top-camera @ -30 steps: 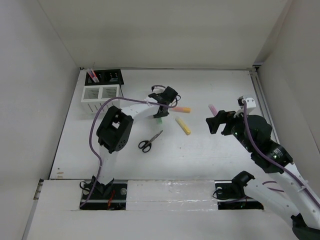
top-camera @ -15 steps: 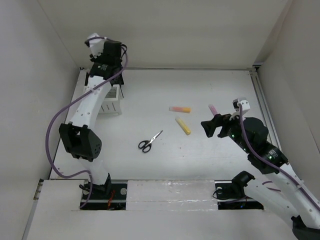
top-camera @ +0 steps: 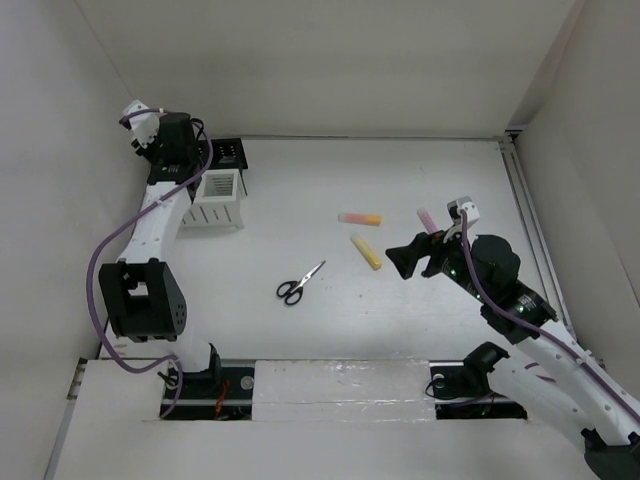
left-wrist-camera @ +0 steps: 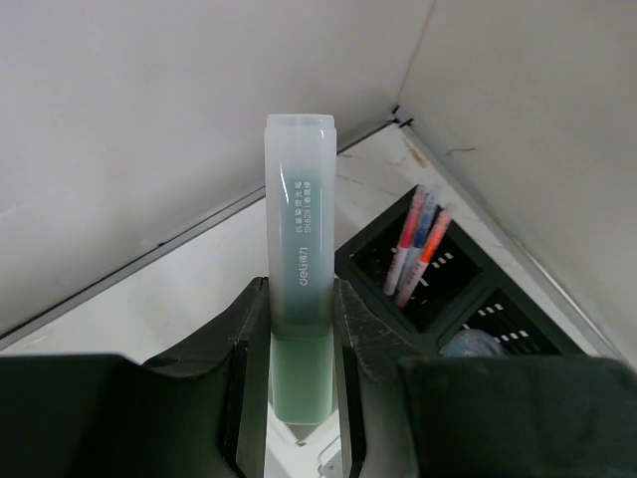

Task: Sort the stationery into containers
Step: Place the stationery into the container

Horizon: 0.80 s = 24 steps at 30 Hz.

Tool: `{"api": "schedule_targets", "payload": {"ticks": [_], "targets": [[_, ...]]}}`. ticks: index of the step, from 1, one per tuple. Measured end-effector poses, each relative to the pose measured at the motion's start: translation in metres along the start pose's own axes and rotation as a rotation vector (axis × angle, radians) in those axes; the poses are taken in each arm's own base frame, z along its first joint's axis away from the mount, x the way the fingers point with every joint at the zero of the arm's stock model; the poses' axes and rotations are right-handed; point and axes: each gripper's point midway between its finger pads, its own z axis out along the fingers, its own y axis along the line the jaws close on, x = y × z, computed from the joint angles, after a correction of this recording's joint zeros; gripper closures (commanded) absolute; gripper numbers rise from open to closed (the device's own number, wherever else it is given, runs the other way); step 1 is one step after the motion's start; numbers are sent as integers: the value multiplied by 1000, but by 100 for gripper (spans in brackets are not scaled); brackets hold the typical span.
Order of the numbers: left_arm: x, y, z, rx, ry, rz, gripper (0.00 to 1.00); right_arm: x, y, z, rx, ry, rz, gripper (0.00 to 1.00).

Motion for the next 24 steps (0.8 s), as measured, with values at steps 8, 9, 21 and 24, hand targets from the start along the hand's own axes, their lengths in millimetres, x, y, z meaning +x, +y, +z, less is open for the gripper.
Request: {"api": "schedule_targets", "payload": {"ticks": [8,9,21,24], "targets": [[0,-18,5,80,-56,-29,100,-5,4,1,-22,-21,-3,0],[4,-18,6,81,-55,-27,100,-5,5,1,-23,-21,-3,0],[62,-15,29,65,16,54,100,-2,4,4,-31,-22,-3,0],[69,-15,33,57,23,62,100,-2,5,4,-31,-22,-3,0]]}}
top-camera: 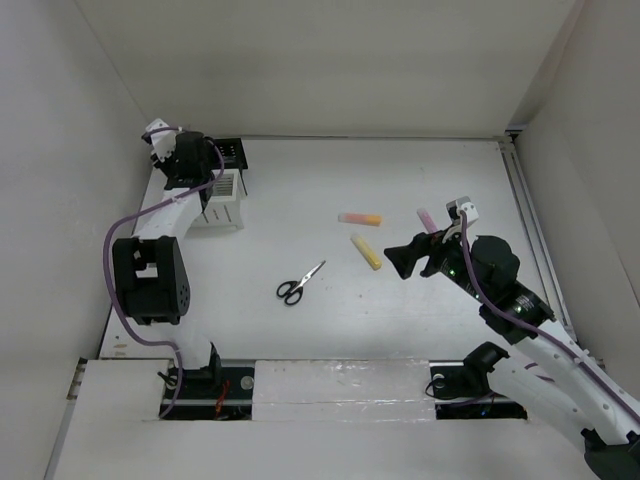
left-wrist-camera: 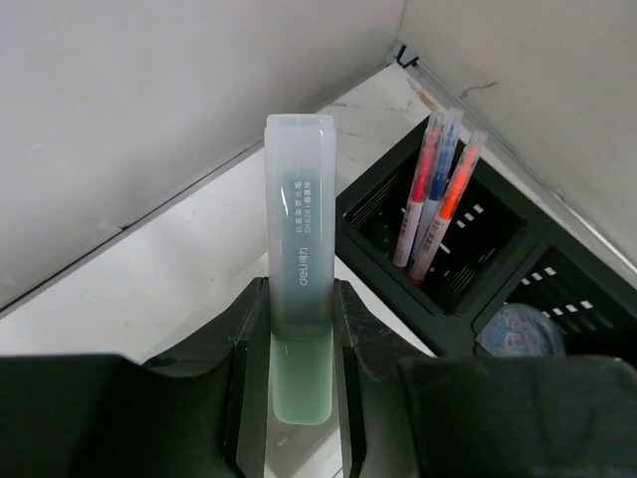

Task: Sort the stationery into containers
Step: Place the stationery into the container, then grab a piece of stationery with the left arm

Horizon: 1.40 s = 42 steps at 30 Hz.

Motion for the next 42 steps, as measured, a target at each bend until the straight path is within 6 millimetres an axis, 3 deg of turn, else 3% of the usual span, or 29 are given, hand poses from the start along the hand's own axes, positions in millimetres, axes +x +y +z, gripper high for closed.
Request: {"api": "schedule_targets", "payload": {"ticks": [11,15,16,20,27,28,33,35,37,40,42], "targets": [[24,6,6,-26,33,28,100,0,2,0,-13,0,0,0],[26,8,5,-35,31,32,73,-1,4,0,-22,-3,0,0],[27,7,5,-36,30,33,62,-2,5,0,-25,-5,0,0],[26,3,1,-29,25,41,38,-1,5,0,-29,-8,-1,0],[3,-2,-13,-2,-19,23,16,2,6,0,-35,0,4,0],[-4,-1,-17,3,-30,15,0,2,6,1,-36,1,5,0],[-49,-10,-42,84,-64,-42,0,3,7,1,-42,5,12,0],[-75,-25,-60,149,-86,-54,0,2,7,0,-40,2,12,0],[-97,-57,-88,246,-111,-48,0,-2,4,-3,-19,-6,14,0],[-107,-131,-151,490,-93,13,0,-20,-2,-14,56,-29,14,0],[-94,-182,-198,733,-55,88,0,-44,-4,-26,101,-77,10,0]]}}
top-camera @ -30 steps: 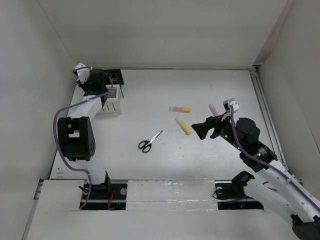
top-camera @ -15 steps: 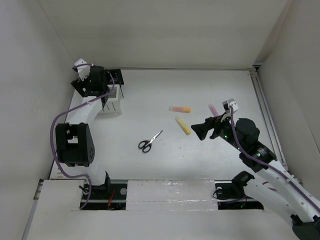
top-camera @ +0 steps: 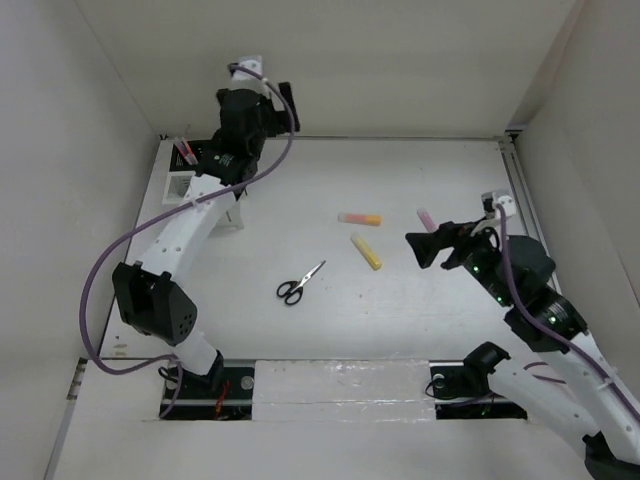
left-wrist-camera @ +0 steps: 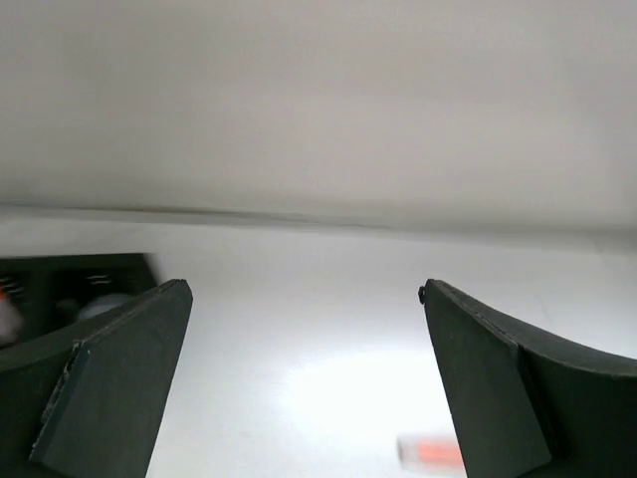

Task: Sort the stationery into containers
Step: Grab a piece of stationery with the left arm

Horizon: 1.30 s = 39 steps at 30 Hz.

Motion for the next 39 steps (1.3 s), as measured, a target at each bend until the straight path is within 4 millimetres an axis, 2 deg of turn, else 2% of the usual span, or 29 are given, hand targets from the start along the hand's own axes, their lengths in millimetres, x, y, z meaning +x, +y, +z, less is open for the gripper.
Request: {"api": "schedule_targets", "payload": {"ticks": [2,3,7,9,12,15,18,24,33,36,39], "targets": [[25,-48,-7,233,82,77,0,-26,0,-16,24,-68,-7,0],[41,-64,-10,325,122,118,0,-38,0,-26,30,-102,-12,0],[123,-102,-12,518,269,321,2,-71,6,-58,15,-208,-28,0],[171,-122,-13,582,340,438,3,-75,9,-62,3,-217,-33,0],[239,-150,-17,704,459,559,4,-65,11,-59,-17,-179,-45,0],[288,-161,-21,801,571,625,4,-48,12,-52,-39,-123,-55,0],[308,-160,-19,834,613,658,4,-34,13,-48,-57,-81,-62,0],[316,-163,-18,872,598,694,5,-24,16,-46,-82,-46,-64,0],[392,-168,-48,1002,755,739,11,-19,19,-42,-105,-29,-66,0],[404,-168,-55,1023,781,754,11,-15,19,-38,-110,-14,-66,0],[405,-172,-59,1040,777,756,11,-12,19,-35,-109,1,-66,0]]}}
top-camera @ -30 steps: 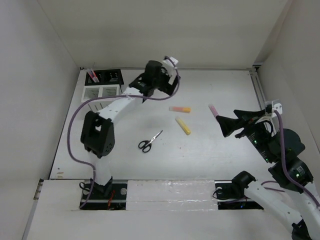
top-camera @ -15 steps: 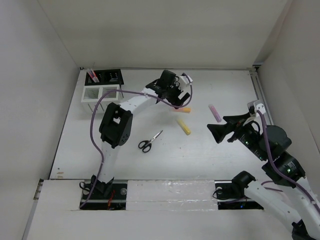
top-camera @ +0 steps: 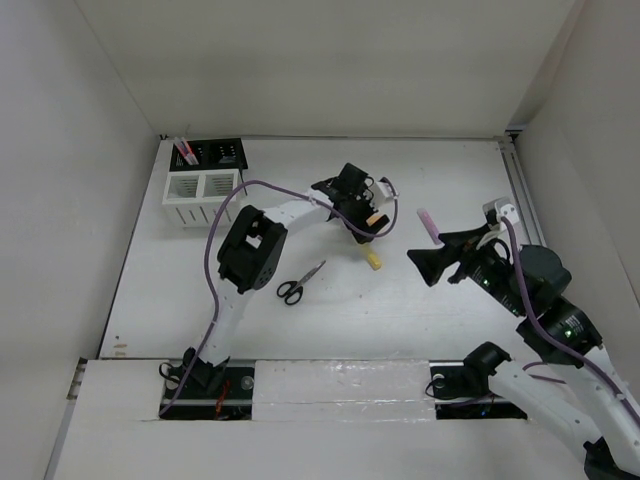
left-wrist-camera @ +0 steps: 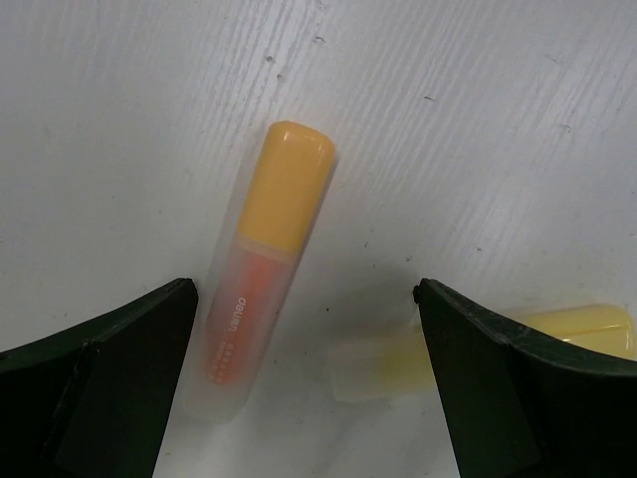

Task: Sort the stationery into containers
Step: Grab a piece of stationery with the left arm

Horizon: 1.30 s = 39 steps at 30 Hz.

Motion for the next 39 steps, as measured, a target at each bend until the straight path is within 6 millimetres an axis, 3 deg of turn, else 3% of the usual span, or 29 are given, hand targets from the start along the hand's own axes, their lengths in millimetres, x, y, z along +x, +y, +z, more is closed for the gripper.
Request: {"api": "schedule_targets", "payload": {"ticks": [13,22,29,39], "targets": [[-14,7,13,7,-34,9,11,5,-1,4,-2,11,1,0],[-23,12,21,5,-48,10,39,4,0,5,-5,6,1,0],[-20,12,20,0,-37,1,100,3,0,5,-5,6,1,0],[-21,27,18,-96,-22,-60,100,1,1,2,-8,-7,0,0]]}}
